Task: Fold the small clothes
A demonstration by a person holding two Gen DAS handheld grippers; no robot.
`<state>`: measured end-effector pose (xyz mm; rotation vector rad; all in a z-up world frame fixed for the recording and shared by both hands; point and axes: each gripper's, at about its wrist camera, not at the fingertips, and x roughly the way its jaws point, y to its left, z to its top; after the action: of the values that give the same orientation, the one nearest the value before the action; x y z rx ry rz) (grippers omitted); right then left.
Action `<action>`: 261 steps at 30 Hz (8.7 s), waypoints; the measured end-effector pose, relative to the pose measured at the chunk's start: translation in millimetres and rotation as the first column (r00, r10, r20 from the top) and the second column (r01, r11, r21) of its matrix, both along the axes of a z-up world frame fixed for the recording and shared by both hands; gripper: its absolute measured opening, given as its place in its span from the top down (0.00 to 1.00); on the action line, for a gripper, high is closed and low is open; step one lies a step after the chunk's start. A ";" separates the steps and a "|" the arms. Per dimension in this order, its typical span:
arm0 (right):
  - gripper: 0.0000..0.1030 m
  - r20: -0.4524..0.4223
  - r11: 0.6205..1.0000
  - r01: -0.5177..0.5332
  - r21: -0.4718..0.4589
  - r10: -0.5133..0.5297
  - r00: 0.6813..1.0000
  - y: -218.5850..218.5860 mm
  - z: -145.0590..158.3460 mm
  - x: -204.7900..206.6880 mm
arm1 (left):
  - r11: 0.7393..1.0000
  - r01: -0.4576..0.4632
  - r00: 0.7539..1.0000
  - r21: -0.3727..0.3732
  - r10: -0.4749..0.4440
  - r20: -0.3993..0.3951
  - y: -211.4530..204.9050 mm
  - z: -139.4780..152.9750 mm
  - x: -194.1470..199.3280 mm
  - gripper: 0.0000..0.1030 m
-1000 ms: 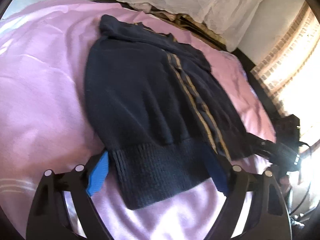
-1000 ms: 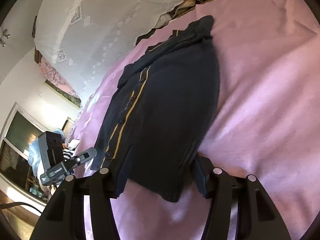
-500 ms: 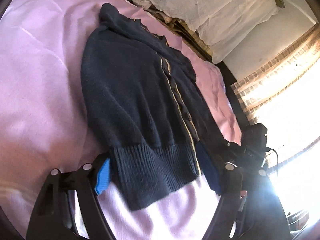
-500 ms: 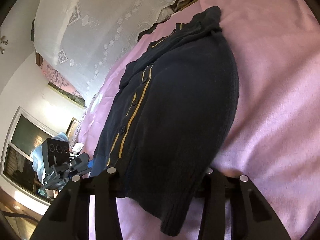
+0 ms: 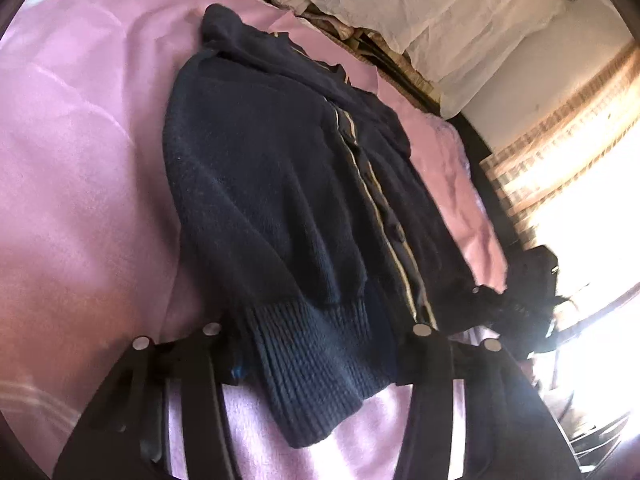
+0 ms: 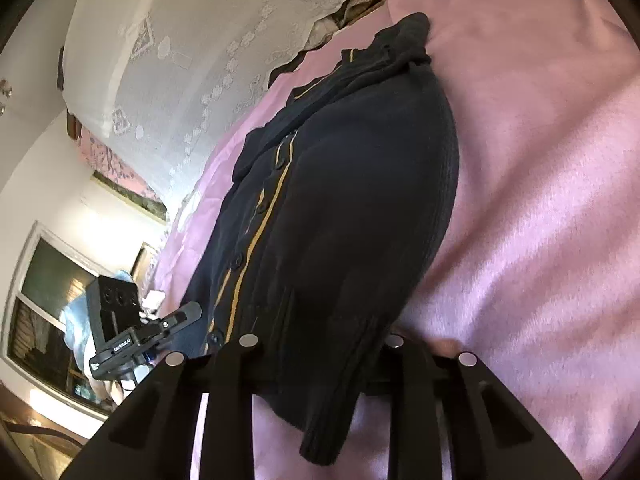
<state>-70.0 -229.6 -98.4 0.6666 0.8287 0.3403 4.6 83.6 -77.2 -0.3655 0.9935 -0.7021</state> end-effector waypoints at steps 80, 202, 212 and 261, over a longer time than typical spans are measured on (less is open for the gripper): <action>0.55 0.118 0.966 0.255 -0.046 -0.248 0.962 -52.0 40.1 299.1 | 0.952 -0.296 0.947 0.080 0.281 0.156 -62.6 29.5 283.4 0.75; 0.03 0.069 0.778 0.290 -0.557 -0.304 0.950 -26.4 35.7 286.5 | 0.804 -0.473 0.881 0.361 0.429 0.199 -40.5 9.1 273.8 0.04; 0.03 0.180 0.932 0.361 0.041 -0.362 0.915 -92.7 20.6 216.3 | 0.834 -0.455 0.887 0.312 0.393 0.240 -37.3 13.5 210.1 0.04; 0.68 0.042 0.901 0.276 0.334 -0.307 0.951 -105.1 -14.9 207.0 | 0.763 -0.397 0.918 0.511 0.337 0.209 -55.5 -4.5 133.1 0.04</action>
<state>137.0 -334.8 -113.3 1.0633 0.5744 0.2343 137.7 28.1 -81.7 -0.0115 0.9384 -0.0568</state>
